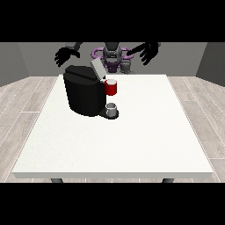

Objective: Insert the coffee pod into the coffee machine and close the lid

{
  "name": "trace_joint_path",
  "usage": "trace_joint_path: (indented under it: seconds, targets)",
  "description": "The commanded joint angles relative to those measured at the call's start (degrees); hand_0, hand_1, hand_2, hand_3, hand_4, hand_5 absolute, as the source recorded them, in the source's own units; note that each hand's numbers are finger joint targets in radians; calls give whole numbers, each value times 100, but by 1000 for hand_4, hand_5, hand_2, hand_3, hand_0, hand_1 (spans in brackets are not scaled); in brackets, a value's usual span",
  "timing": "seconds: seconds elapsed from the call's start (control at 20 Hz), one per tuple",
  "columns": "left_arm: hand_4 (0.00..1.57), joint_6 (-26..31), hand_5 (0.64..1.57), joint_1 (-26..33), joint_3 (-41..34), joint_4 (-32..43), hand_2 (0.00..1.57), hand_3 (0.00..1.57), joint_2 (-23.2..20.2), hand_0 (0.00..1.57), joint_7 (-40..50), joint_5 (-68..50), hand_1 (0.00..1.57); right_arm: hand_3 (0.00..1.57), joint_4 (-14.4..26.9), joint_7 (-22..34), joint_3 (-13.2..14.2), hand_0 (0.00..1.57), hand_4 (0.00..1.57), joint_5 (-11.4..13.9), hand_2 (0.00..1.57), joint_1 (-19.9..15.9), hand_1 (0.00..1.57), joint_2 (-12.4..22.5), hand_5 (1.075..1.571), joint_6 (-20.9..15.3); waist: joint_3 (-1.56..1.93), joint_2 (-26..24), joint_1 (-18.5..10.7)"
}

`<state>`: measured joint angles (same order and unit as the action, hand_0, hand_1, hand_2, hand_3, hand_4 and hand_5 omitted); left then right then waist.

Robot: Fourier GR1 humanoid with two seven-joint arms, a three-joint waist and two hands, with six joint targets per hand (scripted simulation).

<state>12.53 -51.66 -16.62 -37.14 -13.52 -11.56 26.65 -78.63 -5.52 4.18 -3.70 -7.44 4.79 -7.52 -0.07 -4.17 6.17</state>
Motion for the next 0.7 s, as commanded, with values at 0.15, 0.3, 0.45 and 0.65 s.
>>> trace_joint_path:
  seconds: [0.15,0.3,0.45,0.65]
  targets:
    - [0,219,1571,1142,-298,-77,0,0,615,0,-230,-657,0,0,-265,274,-185,0,257,-71,0,394,0,275,1571,516,6,-1007,-614]
    - [227,143,1571,1501,-435,-113,0,0,715,0,-389,-855,0,0,-695,658,-264,0,0,-69,0,-18,0,325,1571,489,3,-1040,-626]
    - [0,279,1571,1604,-437,-320,0,0,889,0,-373,-1072,0,0,-574,769,53,0,0,-334,0,-395,0,606,1571,726,7,-848,-971]
    - [0,511,1571,1885,-371,-637,0,0,1062,0,-241,-1332,0,0,-592,840,-257,0,0,3,0,-439,0,510,1571,643,7,-903,-1200]
